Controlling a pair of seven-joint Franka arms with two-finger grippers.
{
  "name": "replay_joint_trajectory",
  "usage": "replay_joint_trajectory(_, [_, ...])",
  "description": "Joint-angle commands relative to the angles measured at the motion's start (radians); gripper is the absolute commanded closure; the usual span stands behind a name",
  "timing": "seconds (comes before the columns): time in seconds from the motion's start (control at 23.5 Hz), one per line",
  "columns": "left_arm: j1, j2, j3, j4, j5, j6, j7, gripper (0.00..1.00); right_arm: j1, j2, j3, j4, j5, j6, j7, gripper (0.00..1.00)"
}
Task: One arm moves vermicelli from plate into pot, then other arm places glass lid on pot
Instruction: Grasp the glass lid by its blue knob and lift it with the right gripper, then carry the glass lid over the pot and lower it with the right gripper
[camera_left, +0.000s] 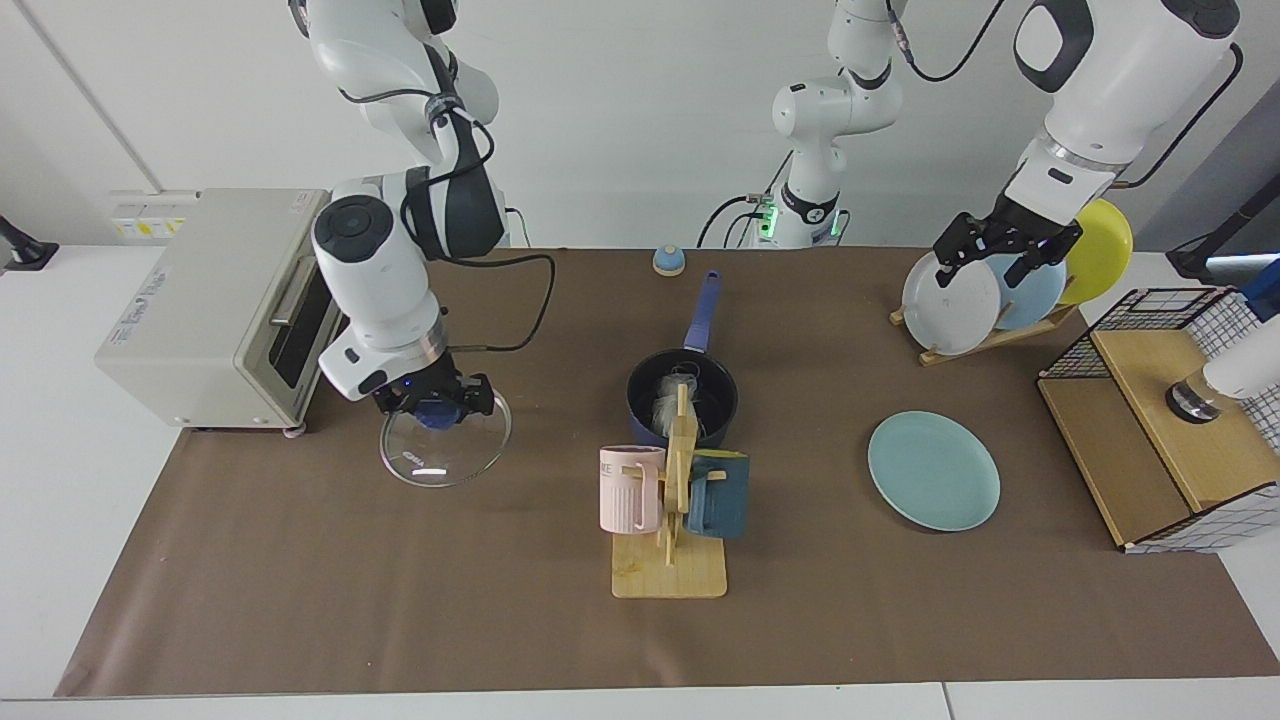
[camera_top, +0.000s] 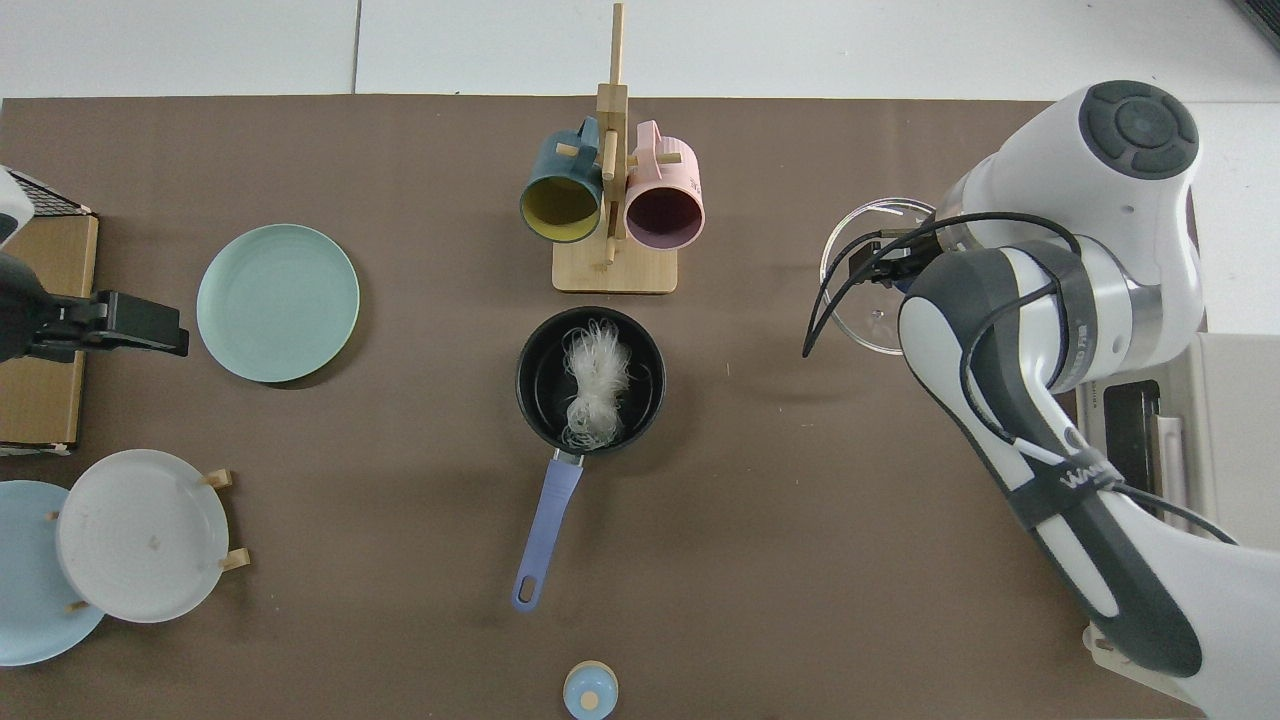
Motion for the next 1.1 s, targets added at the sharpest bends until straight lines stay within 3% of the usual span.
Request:
replay_joint_trajectory(0.0, [-0.005, -0.021, 0.002, -0.013, 0.022, -0.011, -0.002, 0.00, -0.015, -0.086, 0.099, -0.102, -0.007, -0.006, 0.192, 1.00])
replay_joint_trajectory(0.47, [-0.013, -0.021, 0.002, -0.013, 0.022, -0.011, -0.002, 0.00, -0.001, -0.047, 0.293, -0.090, -0.034, 0.046, 0.579, 1.00])
replay_joint_trajectory(0.93, [-0.007, -0.021, 0.002, -0.013, 0.022, -0.011, -0.003, 0.00, 0.010, 0.157, 0.503, 0.098, -0.283, -0.039, 0.910, 1.00])
replay_joint_trajectory(1.06, [-0.010, -0.021, 0.002, -0.013, 0.022, -0.011, -0.002, 0.00, 0.027, 0.212, 0.526, 0.152, -0.319, -0.040, 0.979, 1.00])
